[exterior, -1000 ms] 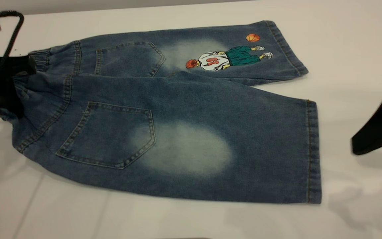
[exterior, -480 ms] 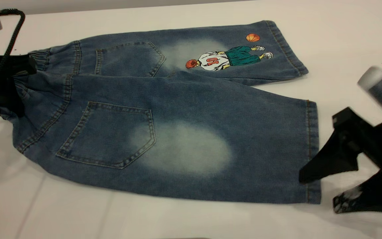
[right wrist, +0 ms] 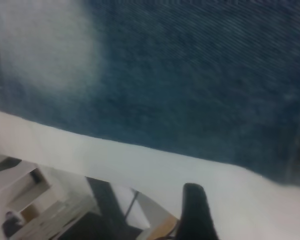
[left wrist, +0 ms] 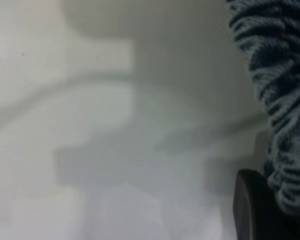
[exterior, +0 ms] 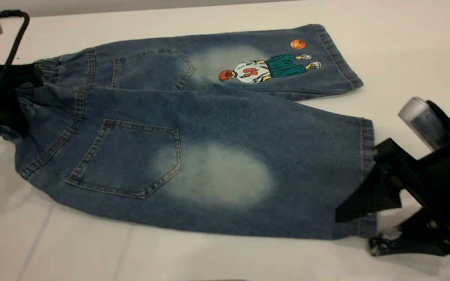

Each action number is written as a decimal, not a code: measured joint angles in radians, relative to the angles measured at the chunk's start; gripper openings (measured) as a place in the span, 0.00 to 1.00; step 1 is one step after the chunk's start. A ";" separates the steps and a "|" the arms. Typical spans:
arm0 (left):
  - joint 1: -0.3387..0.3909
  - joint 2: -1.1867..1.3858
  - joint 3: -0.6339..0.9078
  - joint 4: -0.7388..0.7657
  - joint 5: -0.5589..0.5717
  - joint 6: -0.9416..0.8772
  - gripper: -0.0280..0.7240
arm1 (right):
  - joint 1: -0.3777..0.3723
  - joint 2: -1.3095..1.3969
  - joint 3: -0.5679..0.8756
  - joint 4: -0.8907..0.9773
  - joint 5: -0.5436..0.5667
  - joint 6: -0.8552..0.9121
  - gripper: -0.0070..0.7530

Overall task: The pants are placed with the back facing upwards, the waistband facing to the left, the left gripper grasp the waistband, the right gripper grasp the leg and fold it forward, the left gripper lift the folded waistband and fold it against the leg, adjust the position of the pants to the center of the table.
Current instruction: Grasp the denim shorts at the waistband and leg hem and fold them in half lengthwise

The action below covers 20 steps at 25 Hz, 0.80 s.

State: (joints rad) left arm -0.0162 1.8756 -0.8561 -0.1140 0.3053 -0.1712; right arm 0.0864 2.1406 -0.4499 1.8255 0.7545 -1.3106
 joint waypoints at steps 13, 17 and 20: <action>0.000 0.000 0.000 0.000 0.001 0.002 0.16 | 0.000 0.041 -0.111 0.002 0.004 0.009 0.28; 0.000 -0.001 0.000 0.000 0.005 0.003 0.16 | 0.000 0.042 -0.110 0.002 0.037 0.009 0.06; 0.000 -0.010 0.000 0.000 0.036 0.006 0.16 | 0.000 0.042 -0.110 0.003 0.108 0.009 0.05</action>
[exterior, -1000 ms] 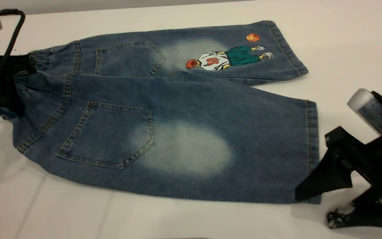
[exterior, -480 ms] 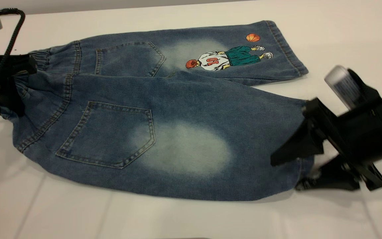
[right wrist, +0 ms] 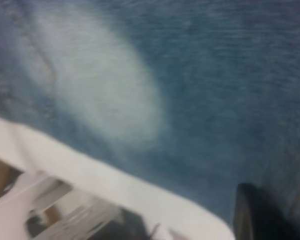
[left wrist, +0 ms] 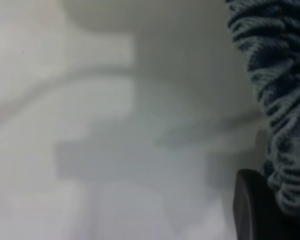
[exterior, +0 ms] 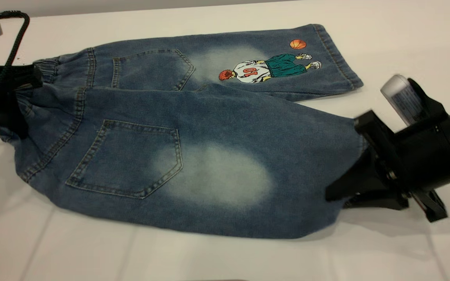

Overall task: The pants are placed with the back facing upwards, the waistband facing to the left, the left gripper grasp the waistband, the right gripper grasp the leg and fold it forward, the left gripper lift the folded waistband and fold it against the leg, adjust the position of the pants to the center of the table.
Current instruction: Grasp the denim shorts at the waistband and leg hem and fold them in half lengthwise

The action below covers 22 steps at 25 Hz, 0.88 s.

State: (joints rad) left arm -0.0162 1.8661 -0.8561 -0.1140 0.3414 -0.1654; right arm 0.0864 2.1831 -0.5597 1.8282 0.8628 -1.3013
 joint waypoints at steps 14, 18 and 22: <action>0.000 -0.241 0.002 -0.080 0.288 0.023 0.16 | -0.001 -0.115 -0.182 -0.011 0.269 0.248 0.05; 0.000 -0.261 0.002 -0.125 0.290 0.023 0.16 | -0.001 -0.119 -0.305 -0.024 0.269 0.383 0.05; 0.000 -0.261 0.002 -0.157 0.270 0.023 0.16 | -0.001 -0.119 -0.447 -0.033 0.263 0.503 0.05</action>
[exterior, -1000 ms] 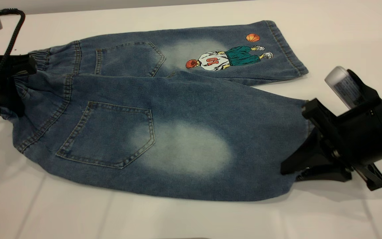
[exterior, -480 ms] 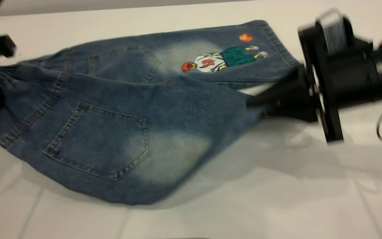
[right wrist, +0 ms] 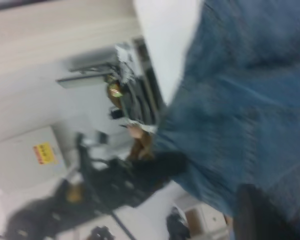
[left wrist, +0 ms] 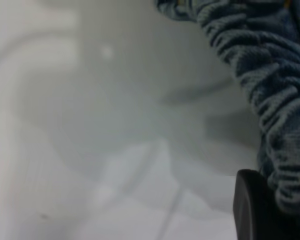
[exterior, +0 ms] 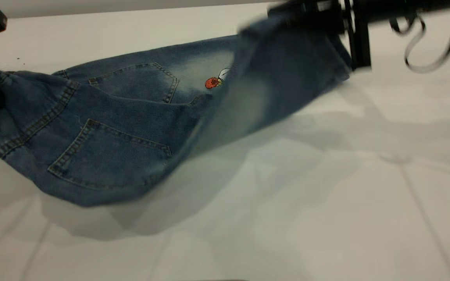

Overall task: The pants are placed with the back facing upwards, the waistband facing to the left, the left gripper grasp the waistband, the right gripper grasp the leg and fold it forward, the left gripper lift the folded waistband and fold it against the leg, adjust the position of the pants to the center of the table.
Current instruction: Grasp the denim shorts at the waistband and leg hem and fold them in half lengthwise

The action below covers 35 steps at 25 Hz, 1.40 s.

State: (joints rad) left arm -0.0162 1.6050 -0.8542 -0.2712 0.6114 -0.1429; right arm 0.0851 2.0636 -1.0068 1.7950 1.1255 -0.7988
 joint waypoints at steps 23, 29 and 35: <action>0.116 0.268 -0.006 -0.636 -0.421 -0.042 0.16 | 0.000 0.292 -0.383 0.000 -0.415 0.366 0.05; 0.116 0.331 -0.110 -0.706 -0.427 -0.039 0.16 | 0.000 0.376 -0.517 0.000 -0.422 0.462 0.06; 0.116 0.419 -0.189 -0.850 -0.420 -0.042 0.16 | 0.000 0.397 -0.546 0.001 -0.521 0.559 0.06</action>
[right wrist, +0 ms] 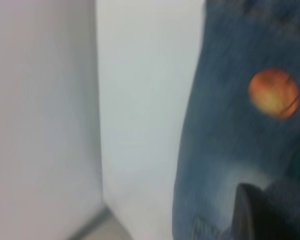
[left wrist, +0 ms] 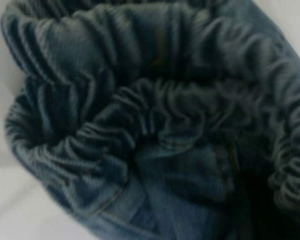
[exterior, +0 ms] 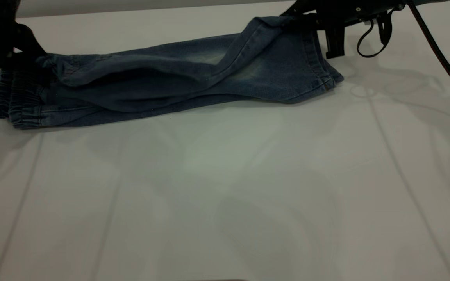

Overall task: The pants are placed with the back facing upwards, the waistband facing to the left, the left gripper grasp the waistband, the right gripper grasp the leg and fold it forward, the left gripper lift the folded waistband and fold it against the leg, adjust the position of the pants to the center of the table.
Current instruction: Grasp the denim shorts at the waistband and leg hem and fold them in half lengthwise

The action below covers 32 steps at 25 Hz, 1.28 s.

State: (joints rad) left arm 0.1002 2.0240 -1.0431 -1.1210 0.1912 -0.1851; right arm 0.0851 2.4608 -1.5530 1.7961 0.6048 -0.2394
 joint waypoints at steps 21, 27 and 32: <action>0.001 0.083 -0.043 -0.154 0.004 0.383 0.46 | -0.005 0.001 0.000 0.006 -0.033 -0.093 0.28; 0.001 -0.006 -0.043 -0.154 0.005 0.667 0.66 | -0.012 -0.002 0.000 0.005 0.084 -0.355 0.59; 0.001 -0.135 -0.043 -0.154 0.012 0.887 0.67 | -0.013 -0.031 0.000 0.001 0.264 -0.519 0.73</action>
State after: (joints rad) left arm 0.1012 1.8885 -1.0866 -1.2752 0.2030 0.7019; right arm 0.0724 2.4300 -1.5530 1.7975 0.8683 -0.7585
